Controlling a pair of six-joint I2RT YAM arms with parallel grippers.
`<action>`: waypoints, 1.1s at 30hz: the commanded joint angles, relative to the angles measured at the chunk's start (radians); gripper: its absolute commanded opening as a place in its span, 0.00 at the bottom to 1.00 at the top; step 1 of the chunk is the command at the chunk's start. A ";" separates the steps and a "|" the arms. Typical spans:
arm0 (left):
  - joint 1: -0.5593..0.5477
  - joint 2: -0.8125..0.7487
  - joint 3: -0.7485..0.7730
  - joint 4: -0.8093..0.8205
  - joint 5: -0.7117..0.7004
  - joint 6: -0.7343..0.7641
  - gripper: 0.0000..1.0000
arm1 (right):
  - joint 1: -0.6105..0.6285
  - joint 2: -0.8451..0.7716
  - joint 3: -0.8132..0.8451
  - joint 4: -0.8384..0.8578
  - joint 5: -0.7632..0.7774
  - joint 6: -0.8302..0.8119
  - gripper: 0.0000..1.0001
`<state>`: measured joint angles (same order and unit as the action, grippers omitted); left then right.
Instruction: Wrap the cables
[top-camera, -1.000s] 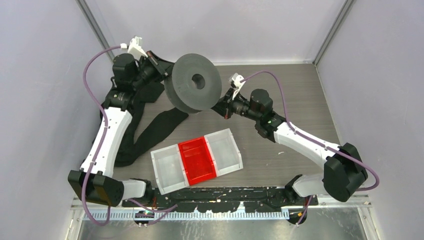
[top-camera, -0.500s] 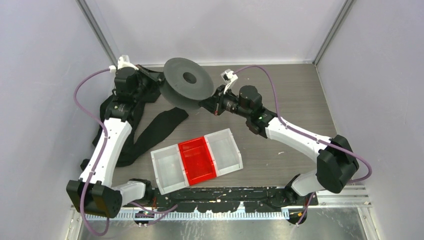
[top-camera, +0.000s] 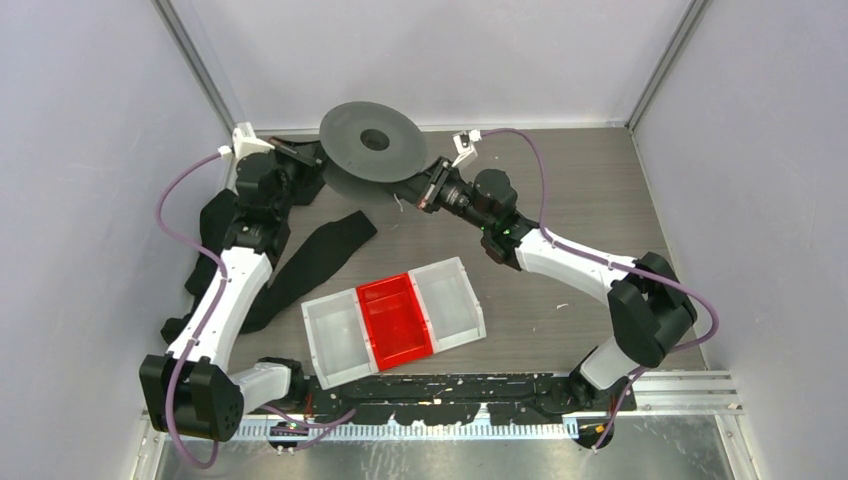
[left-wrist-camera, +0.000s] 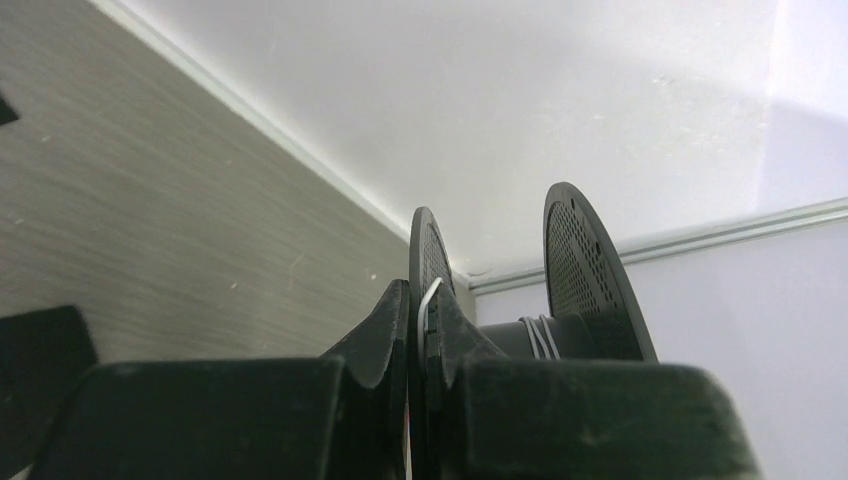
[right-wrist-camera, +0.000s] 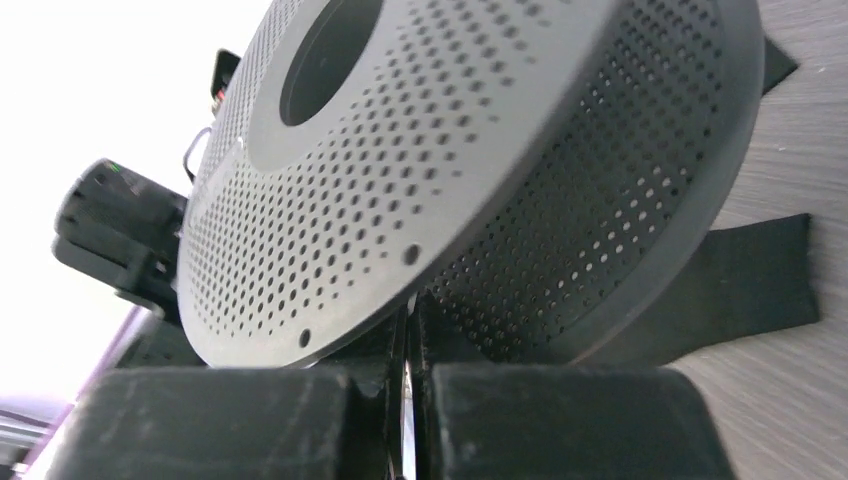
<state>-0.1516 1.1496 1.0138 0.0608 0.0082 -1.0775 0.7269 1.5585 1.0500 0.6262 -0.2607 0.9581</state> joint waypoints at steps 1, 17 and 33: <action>-0.019 -0.003 -0.050 0.273 0.073 0.014 0.00 | -0.001 -0.010 0.028 0.207 0.062 0.253 0.01; -0.019 0.060 -0.245 0.692 0.054 -0.091 0.00 | -0.021 0.152 -0.067 0.524 0.359 0.868 0.01; -0.021 0.344 -0.339 1.256 0.137 -0.207 0.00 | -0.026 0.149 -0.059 0.254 0.235 1.426 0.01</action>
<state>-0.1616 1.4364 0.6907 1.0508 0.0509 -1.2766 0.6994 1.7466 0.9646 0.9184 0.0353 2.0411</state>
